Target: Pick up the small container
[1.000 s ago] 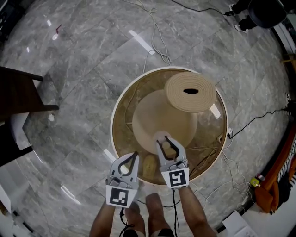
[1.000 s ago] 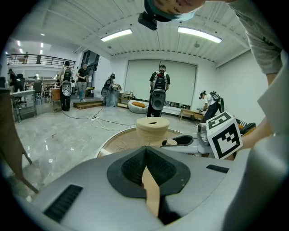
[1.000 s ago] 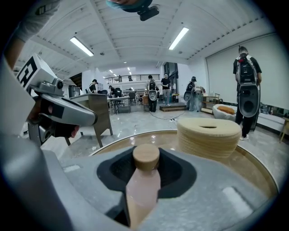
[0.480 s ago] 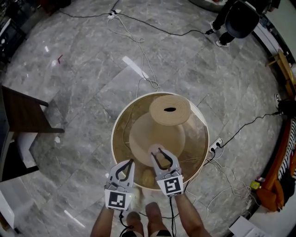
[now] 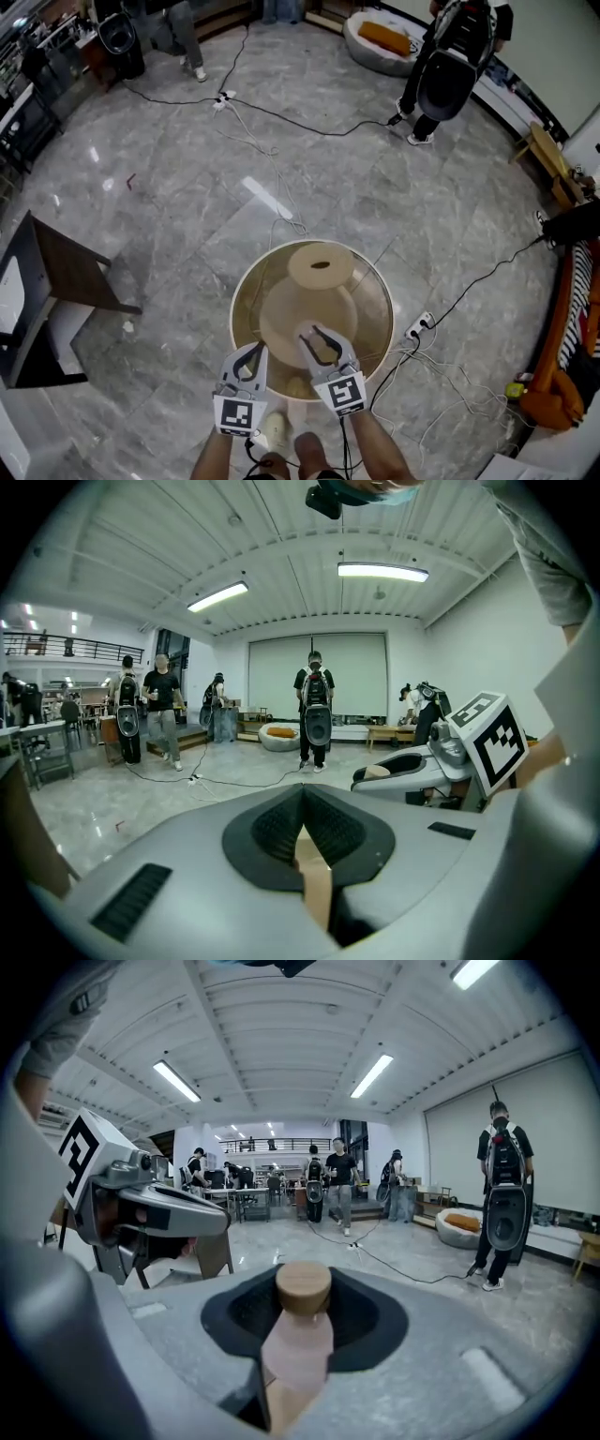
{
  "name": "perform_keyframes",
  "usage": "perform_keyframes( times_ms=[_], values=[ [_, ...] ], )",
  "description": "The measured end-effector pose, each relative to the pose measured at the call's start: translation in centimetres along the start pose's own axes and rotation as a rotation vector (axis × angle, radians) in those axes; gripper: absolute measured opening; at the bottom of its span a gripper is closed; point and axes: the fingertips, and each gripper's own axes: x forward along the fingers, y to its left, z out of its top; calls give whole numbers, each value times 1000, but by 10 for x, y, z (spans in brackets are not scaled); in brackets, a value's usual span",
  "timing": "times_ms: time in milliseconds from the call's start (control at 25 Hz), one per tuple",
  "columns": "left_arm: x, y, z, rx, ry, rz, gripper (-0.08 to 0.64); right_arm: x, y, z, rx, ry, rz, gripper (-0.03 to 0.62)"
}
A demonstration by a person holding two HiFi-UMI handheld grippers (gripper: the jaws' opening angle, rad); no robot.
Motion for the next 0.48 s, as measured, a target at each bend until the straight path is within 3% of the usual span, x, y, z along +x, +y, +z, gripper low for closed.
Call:
perform_keyframes(
  times_ms=[480],
  values=[
    [-86, -35, 93, 45, -75, 1, 17, -110, 26, 95, 1, -59, -53, 127]
  ],
)
